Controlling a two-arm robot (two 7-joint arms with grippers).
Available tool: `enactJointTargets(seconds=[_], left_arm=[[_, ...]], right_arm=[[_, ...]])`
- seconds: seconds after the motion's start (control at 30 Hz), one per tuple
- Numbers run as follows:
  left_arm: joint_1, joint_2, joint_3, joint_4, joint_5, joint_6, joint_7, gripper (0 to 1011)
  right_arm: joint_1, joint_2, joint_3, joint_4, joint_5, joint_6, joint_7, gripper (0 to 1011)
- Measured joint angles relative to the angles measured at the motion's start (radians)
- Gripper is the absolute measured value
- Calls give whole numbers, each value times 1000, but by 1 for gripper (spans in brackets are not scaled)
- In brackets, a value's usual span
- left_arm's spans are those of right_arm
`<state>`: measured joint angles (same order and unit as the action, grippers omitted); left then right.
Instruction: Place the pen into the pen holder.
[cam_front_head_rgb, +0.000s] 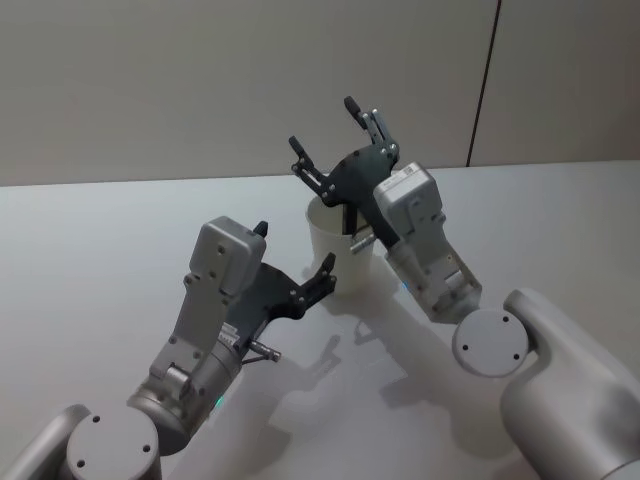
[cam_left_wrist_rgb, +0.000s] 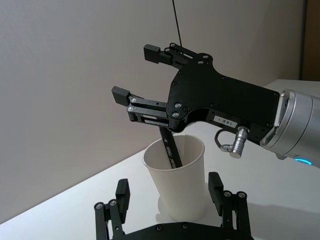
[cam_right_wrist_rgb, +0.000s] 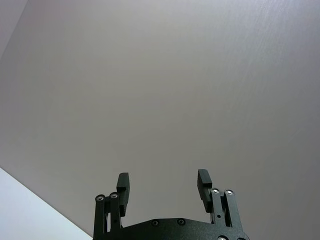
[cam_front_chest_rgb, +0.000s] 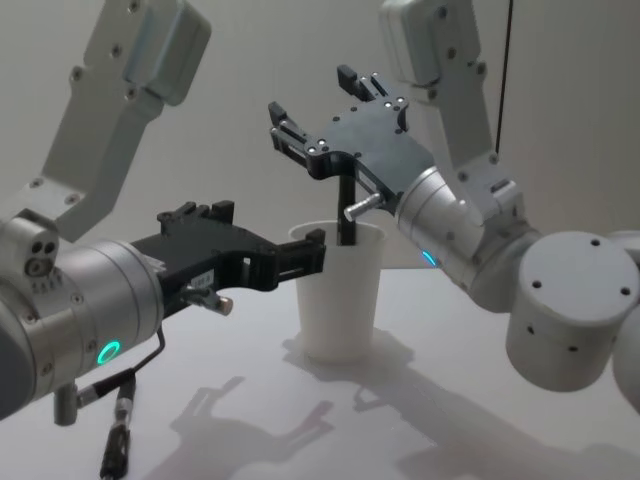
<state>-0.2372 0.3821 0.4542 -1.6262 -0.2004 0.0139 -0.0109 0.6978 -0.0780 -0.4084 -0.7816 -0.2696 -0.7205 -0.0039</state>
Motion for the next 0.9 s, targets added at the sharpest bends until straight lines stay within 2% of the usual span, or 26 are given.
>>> enactJointTargets(seconds=[0.07, 0.23, 0.47, 0.9], left_arm=[[0, 0, 0, 0, 0, 0, 0, 1003], [0, 0, 0, 0, 0, 0, 0, 1003], [0, 0, 0, 0, 0, 0, 0, 1003], [0, 0, 0, 0, 0, 0, 0, 1003]], right_arm=[[-3, 1, 0, -5, -2, 2, -1, 888], [-17, 6, -1, -30, -5, 12, -2, 998], [-47, 17, -3, -85, -5, 41, -1, 1001], [-143, 68, 6, -284, 24, 183, 24, 1002]])
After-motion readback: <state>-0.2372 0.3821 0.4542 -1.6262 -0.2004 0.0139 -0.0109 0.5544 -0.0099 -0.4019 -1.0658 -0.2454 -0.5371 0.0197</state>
